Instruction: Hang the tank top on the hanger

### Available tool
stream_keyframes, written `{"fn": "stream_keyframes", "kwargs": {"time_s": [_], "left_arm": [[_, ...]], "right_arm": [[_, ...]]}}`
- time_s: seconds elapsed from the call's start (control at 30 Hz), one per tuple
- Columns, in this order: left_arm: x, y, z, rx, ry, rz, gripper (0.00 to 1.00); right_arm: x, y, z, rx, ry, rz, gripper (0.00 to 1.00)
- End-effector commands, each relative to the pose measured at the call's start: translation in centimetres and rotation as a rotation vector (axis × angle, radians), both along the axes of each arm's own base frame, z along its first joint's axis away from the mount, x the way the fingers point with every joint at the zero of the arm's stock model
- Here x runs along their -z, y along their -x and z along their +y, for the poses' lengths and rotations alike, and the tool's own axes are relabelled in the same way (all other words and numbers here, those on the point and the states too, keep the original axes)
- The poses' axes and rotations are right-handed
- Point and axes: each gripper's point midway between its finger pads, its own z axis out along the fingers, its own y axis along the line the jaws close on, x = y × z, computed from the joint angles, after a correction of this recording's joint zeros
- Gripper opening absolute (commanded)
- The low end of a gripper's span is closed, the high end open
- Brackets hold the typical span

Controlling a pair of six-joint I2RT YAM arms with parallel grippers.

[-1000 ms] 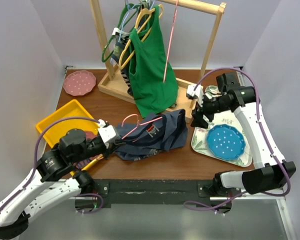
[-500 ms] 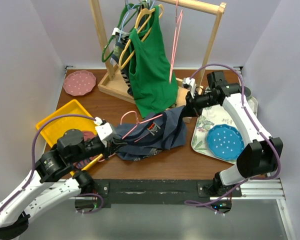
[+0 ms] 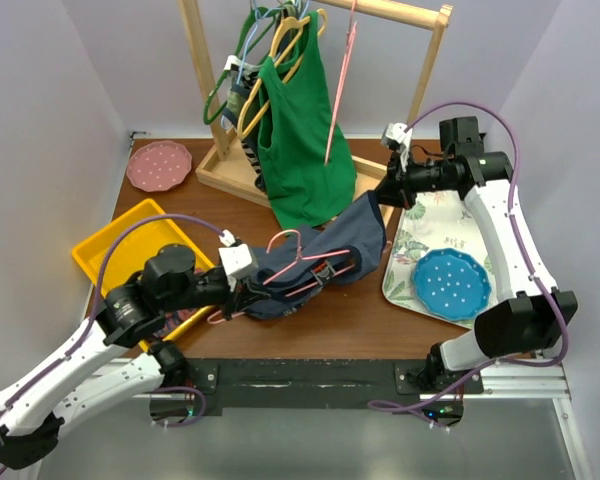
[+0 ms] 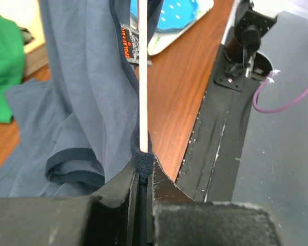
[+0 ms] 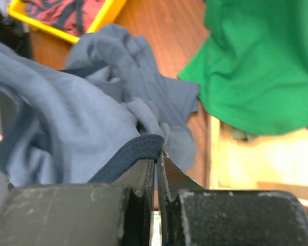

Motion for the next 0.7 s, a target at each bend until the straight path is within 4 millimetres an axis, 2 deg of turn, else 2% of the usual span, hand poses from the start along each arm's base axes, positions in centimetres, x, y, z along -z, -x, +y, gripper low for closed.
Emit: {"fn": "stream_keyframes", "kwargs": {"time_s": [0.0, 0.1, 0.2, 0.3, 0.33, 0.37, 0.4, 0.43, 0.47, 0.5, 0.57, 0.6, 0.67], "left_arm": [[-2.7, -0.2, -1.8, 0.083, 0.059, -0.067, 0.0], [-1.9, -0.6, -2.6, 0.098, 0.039, -0.042, 0.0], [-2.2, -1.1, -3.4, 0.13, 0.046, -0.078, 0.0], [-2.1, -1.4, -4.0, 0.146, 0.044, -0.086, 0.0], [-2.2, -1.3, -4.2, 0.164, 0.05, -0.089, 0.0], [-2.3, -1.2, -4.4, 0.173, 0.057, -0.095, 0.0], [-2.5, -1.2, -4.5, 0.175, 0.065, -0.098, 0.0], [-2.8, -1.3, -4.5, 0.17, 0.07, -0.109, 0.0], [-3.0, -1.4, -4.3, 0.163, 0.075, -0.117, 0.0], [-3.1, -1.6, -4.0, 0.142, 0.07, -0.127, 0.0], [-3.4, -1.7, -3.4, 0.119, 0.07, -0.144, 0.0], [-3.1, -1.9, -3.2, 0.101, 0.062, -0.147, 0.0], [-2.9, -2.1, -2.6, 0.081, 0.054, -0.154, 0.0]], "right_arm": [[-0.6, 2.3, 1.6, -0.156, -0.048, 0.007, 0.0], [-1.3, 3.8, 2.1, -0.186, -0.07, 0.028, 0.0], [-0.9, 3.8, 2.6, -0.16, -0.086, 0.042, 0.0], [0.2, 2.7, 2.5, -0.085, -0.071, 0.068, 0.0], [0.4, 1.7, 2.1, -0.041, -0.045, 0.034, 0.0], [0.6, 1.0, 1.8, 0.007, -0.026, 0.031, 0.19], [0.6, 0.3, 1.4, 0.075, -0.016, 0.051, 0.3], [0.5, -1.4, -0.1, 0.176, 0.064, 0.001, 0.43], [0.3, -1.9, -1.0, 0.203, 0.111, -0.037, 0.6], [-0.2, -2.3, -2.1, 0.239, 0.148, -0.065, 0.65], [-2.4, -2.3, -4.1, 0.306, 0.203, -0.148, 0.73], [-3.3, -2.2, -4.8, 0.31, 0.225, -0.194, 0.81], [-4.9, -0.7, -5.0, 0.275, 0.233, -0.243, 0.82]]}}
